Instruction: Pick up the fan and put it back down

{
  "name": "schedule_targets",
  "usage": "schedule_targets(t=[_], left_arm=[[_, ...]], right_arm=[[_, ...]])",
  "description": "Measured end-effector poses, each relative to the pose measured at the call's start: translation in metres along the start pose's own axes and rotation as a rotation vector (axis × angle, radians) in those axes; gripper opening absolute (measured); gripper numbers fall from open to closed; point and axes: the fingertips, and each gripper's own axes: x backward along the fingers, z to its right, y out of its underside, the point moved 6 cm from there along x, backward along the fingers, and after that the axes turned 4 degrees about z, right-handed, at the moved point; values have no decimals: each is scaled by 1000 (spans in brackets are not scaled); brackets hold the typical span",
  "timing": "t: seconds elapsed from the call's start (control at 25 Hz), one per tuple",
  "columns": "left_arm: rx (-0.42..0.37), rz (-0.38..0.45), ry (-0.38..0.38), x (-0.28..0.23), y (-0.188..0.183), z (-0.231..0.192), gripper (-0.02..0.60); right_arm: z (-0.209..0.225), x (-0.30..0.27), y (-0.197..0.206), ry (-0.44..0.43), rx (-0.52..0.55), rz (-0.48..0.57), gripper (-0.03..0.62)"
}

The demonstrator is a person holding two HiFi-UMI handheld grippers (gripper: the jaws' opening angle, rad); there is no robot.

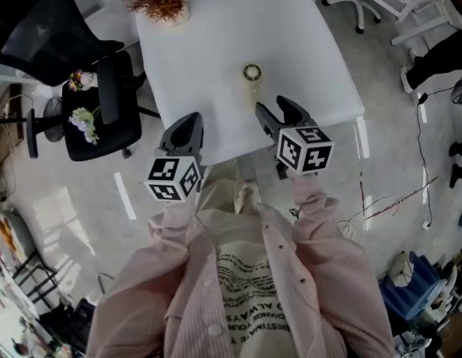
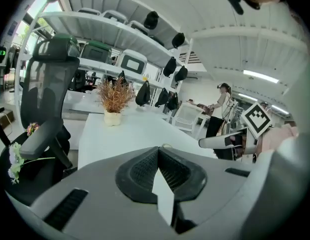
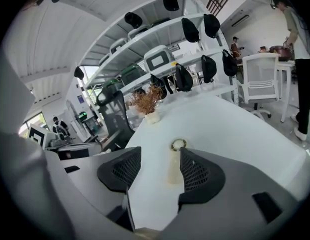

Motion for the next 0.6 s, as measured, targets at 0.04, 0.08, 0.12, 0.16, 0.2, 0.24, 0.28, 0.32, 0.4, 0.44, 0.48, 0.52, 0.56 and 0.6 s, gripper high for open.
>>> schedule_targets(t=[0.04,0.08,0.12,0.16,0.2,0.24,0.28,0.32,0.4,0.44,0.48,0.52,0.56,0.6], left_arm=[[6,-12,6,-6,2,-4,2],[12,-21,11,-12,3,-7,2],[17,-29,15,-19,4,-10,2],[22,-37,20,-25,5,-12,2],[26,-46,25,-30,6,-14,2],[29,-58,30,-34,8,-16,2],[30,-70,35,-37,9,-18,2],[32,-83,39,-40,11,-21,2],[41,-101,46,-46,14,-26,2],[44,-108,51,-50,15,-28,2],[44,-114,56,-53,16,-30,2],[41,-120,62,-56,16,-32,2],[40,-125,69,-59,17,-33,2],[39,-129,75,-62,17,-35,2]], right_arm=[[2,-7,3,11,-3,-16,212],[4,-15,4,20,-7,-30,212],[7,-22,6,29,-11,-40,212],[10,-28,6,38,-16,-50,212],[12,-34,8,46,-20,-60,212],[13,-40,9,54,-24,-71,212],[14,-45,12,63,-27,-82,212],[15,-49,14,73,-30,-92,212],[18,-59,18,97,-36,-109,213],[20,-64,20,109,-43,-116,213],[21,-68,21,120,-50,-122,213],[23,-72,23,129,-56,-127,213],[24,-76,25,139,-62,-132,213],[25,-80,26,149,-66,-137,213]])
